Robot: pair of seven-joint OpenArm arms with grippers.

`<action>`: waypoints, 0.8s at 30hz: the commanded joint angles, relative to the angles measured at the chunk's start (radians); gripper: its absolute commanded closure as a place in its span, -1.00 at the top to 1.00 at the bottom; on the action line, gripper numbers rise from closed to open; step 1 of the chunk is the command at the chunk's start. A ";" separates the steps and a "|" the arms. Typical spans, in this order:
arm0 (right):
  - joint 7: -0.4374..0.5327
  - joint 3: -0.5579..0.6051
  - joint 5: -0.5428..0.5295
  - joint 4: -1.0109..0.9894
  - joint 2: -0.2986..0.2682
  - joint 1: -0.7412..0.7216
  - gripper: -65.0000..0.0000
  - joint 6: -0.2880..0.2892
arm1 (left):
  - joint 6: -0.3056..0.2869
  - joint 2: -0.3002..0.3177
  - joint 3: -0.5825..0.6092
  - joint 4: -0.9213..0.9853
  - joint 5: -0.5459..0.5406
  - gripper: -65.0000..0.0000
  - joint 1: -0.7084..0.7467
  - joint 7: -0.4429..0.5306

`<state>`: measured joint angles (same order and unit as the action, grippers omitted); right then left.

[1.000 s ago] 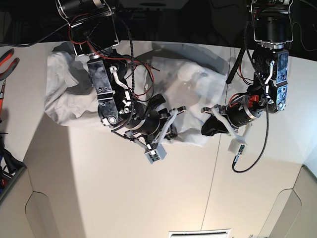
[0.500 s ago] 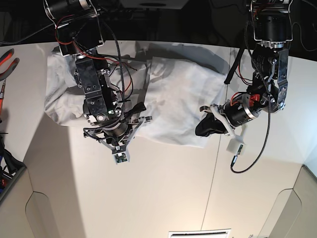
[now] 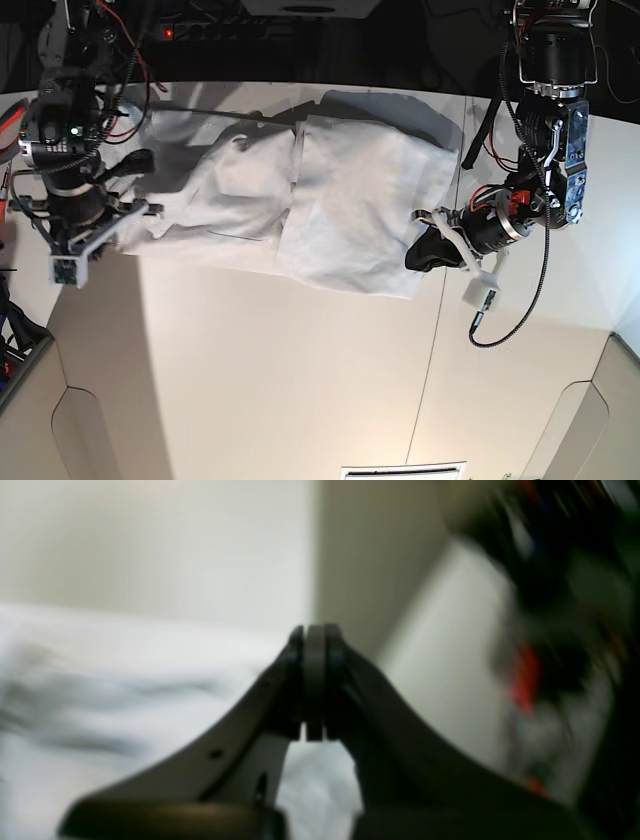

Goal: Layout the t-shirt on the table in an organized manner, then fold the t-shirt properly
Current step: 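Grasp the collar end with the right gripper and pull it taut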

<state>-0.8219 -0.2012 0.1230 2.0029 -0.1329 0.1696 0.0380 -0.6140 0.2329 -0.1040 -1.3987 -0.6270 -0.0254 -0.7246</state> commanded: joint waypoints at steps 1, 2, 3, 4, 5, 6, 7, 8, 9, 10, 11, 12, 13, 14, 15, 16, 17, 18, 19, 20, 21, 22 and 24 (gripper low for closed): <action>0.031 -0.049 -0.019 0.020 -0.023 0.011 -1.00 0.010 | -0.013 0.008 -0.002 -0.019 -0.023 -1.00 -0.016 0.026; 0.037 -0.102 -0.050 0.020 -0.032 0.034 -1.00 0.034 | -0.023 0.008 -0.002 -0.019 -0.028 -1.00 -0.016 0.026; 0.043 -0.155 -0.091 0.019 -0.039 0.056 -1.00 0.063 | -0.035 0.008 -0.002 -0.019 -0.033 -1.00 -0.017 0.026; 0.053 -0.211 -0.130 0.018 -0.040 0.072 -1.00 0.087 | -0.043 0.008 -0.002 -0.019 -0.041 -1.00 -0.017 0.026; 0.064 -0.266 -0.175 0.011 -0.041 0.084 -1.00 0.114 | -0.053 0.008 -0.002 -0.019 -0.050 -1.00 -0.016 0.026; 0.072 -0.322 -0.225 -0.003 -0.041 0.087 -1.00 0.151 | -0.061 0.008 -0.002 -0.019 -0.056 -1.00 -0.016 0.025; 0.074 -0.376 -0.279 -0.025 -0.042 0.086 -1.00 0.201 | -0.064 0.008 -0.002 -0.019 -0.063 -1.00 -0.017 0.026; 0.073 -0.426 -0.340 -0.054 -0.042 0.080 -1.00 0.257 | -0.064 0.008 -0.002 -0.019 -0.071 -1.00 -0.016 0.025; 0.073 -0.470 -0.389 -0.093 -0.042 0.070 -1.00 0.301 | -0.064 0.008 -0.002 -0.019 -0.072 -1.00 -0.016 0.025; 0.073 -0.504 -0.425 -0.140 -0.043 0.056 -1.00 0.340 | -0.064 0.008 -0.002 -0.019 -0.072 -1.00 -0.017 0.025; 0.073 -0.531 -0.451 -0.196 -0.046 0.042 -0.65 0.381 | -0.064 0.008 -0.002 -0.019 -0.072 -1.00 -0.017 0.026; 0.074 -0.548 -0.487 -0.257 -0.053 0.027 -0.14 0.412 | -0.064 0.008 -0.002 -0.019 -0.072 -1.00 -0.017 0.026; 0.074 -0.553 -0.531 -0.323 -0.063 0.014 0.23 0.415 | -0.064 0.008 -0.002 -0.019 -0.072 -1.00 -0.016 0.025; 0.071 -0.551 -0.583 -0.388 -0.076 0.003 0.39 0.411 | -0.064 0.008 -0.002 -0.019 -0.072 -1.00 -0.017 0.025; 0.067 -0.548 -0.629 -0.447 -0.085 -0.006 0.37 0.411 | -0.064 0.008 -0.002 -0.019 -0.072 -1.00 -0.016 0.025; 0.057 -0.545 -0.665 -0.502 -0.091 -0.016 0.37 0.411 | -0.064 0.008 -0.002 -0.019 -0.072 -1.00 -0.016 0.025; 0.047 -0.542 -0.693 -0.545 -0.094 -0.026 0.37 0.412 | -0.064 0.008 -0.002 -0.019 -0.072 -1.00 -0.017 0.025; 0.029 -0.541 -0.725 -0.580 -0.095 -0.034 0.37 0.416 | -0.064 0.008 -0.002 -0.019 -0.072 -1.00 -0.016 0.025; 0.008 -0.542 -0.765 -0.605 -0.094 -0.041 0.37 0.440 | -0.064 0.008 -0.002 -0.019 -0.072 -1.00 -0.016 0.025; -0.015 -0.541 -0.806 -0.621 -0.094 -0.045 0.37 0.467 | -0.064 0.008 -0.002 -0.019 -0.072 -1.00 -0.016 0.025; -0.038 -0.541 -0.849 -0.630 -0.094 -0.048 0.37 0.487 | -0.064 0.008 -0.002 -0.019 -0.072 -1.00 -0.016 0.025; -0.056 -0.540 -0.888 -0.632 -0.094 -0.048 0.37 0.495 | -0.064 0.008 -0.002 -0.019 -0.072 -1.00 -0.016 0.025; -0.092 -0.540 -0.953 -0.632 -0.094 -0.048 0.37 0.519 | -0.064 0.008 -0.002 -0.019 -0.072 -1.00 -0.017 0.026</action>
<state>-0.9272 -0.7372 -0.8139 1.3556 -0.2085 0.1314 0.5457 -0.6605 0.2329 -0.1032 -1.3987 -0.6754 -0.0254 -0.7174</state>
